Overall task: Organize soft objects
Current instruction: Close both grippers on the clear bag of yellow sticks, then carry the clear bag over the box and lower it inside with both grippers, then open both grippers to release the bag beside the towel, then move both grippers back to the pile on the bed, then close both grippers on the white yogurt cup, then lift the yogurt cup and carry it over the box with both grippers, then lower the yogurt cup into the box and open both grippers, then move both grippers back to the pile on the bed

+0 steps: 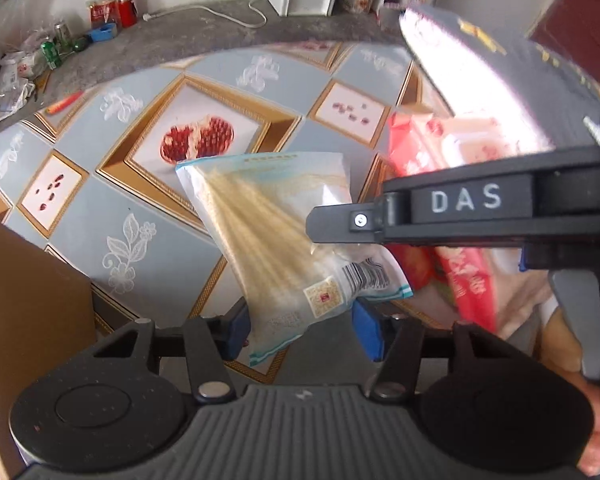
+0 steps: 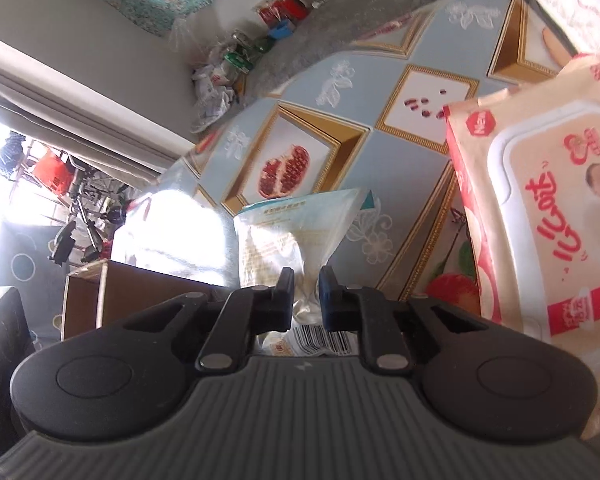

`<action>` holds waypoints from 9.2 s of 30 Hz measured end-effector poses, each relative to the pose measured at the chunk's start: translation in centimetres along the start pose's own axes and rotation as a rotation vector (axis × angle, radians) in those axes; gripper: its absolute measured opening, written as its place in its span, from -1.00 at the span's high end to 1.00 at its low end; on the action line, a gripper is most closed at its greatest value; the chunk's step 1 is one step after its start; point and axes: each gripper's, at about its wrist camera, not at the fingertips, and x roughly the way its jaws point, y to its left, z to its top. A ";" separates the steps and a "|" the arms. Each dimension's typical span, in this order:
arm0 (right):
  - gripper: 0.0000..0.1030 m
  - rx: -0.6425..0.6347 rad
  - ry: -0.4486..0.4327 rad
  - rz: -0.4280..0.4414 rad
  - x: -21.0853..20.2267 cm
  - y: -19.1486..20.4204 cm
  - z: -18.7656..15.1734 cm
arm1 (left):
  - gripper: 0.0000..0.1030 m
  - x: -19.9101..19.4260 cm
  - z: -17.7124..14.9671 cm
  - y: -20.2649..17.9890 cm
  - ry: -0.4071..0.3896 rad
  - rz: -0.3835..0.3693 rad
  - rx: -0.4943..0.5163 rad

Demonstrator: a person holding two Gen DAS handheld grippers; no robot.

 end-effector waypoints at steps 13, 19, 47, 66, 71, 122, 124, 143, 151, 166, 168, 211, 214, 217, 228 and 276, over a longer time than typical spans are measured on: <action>0.84 -0.117 -0.184 0.097 -12.7 8.4 -3.3 | -0.06 -13.8 -3.4 -1.8 -0.241 -0.023 0.037; 0.84 -0.217 -0.173 0.195 -14.2 16.4 -7.6 | -0.06 -20.9 -8.2 2.2 -0.306 0.015 -0.001; 0.63 -0.225 0.238 0.102 7.0 28.1 -20.7 | -0.01 -15.0 -21.8 22.5 -0.101 0.172 -0.243; -0.10 -0.363 -0.096 0.205 -9.4 27.6 -22.7 | -0.37 -23.5 -23.9 17.4 -0.388 0.123 -0.196; -0.18 -0.359 -0.195 0.149 -14.1 23.5 -24.5 | -0.47 -25.5 -25.5 12.5 -0.484 0.105 -0.122; -0.16 0.140 -0.243 -0.128 -20.9 -7.4 -15.3 | -0.25 -2.0 -15.5 -16.6 -0.373 -0.131 0.354; -0.16 0.095 -0.237 -0.139 -21.3 -6.9 -14.6 | -0.24 -1.6 -15.3 -16.6 -0.366 -0.132 0.342; -0.15 -0.106 0.153 -0.272 -12.5 -5.8 -7.0 | 0.06 0.0 -14.0 -15.9 -0.336 -0.158 0.239; 0.09 -0.058 0.115 -0.186 -13.9 -6.1 -8.0 | 0.06 -1.0 -13.9 -15.3 -0.358 -0.151 0.213; 0.48 -0.173 -0.126 -0.048 -25.7 3.0 -11.4 | 0.06 -14.3 -17.5 -15.4 -0.588 -0.101 0.182; 0.48 -0.209 -0.149 -0.022 -26.8 5.4 -12.3 | 0.06 -16.5 -18.3 -14.7 -0.616 -0.083 0.173; 0.44 -0.132 0.555 0.269 14.0 30.3 -26.0 | 0.00 -17.4 -27.4 20.5 -0.114 0.333 -0.229; 0.44 -0.105 0.552 0.284 14.5 30.2 -26.2 | -0.08 -17.6 -27.5 20.4 -0.099 0.322 -0.217; 0.44 -0.107 0.554 0.283 14.3 30.3 -26.4 | -0.13 -17.9 -27.7 19.8 -0.085 0.325 -0.214; 0.41 -0.137 0.513 0.257 12.9 31.5 -26.2 | -0.51 -21.7 -29.0 18.0 -0.195 0.329 -0.197; 0.75 -0.074 -0.095 -0.316 -18.8 -8.1 -16.3 | -0.02 -8.5 -25.4 -14.0 -0.390 -0.164 0.265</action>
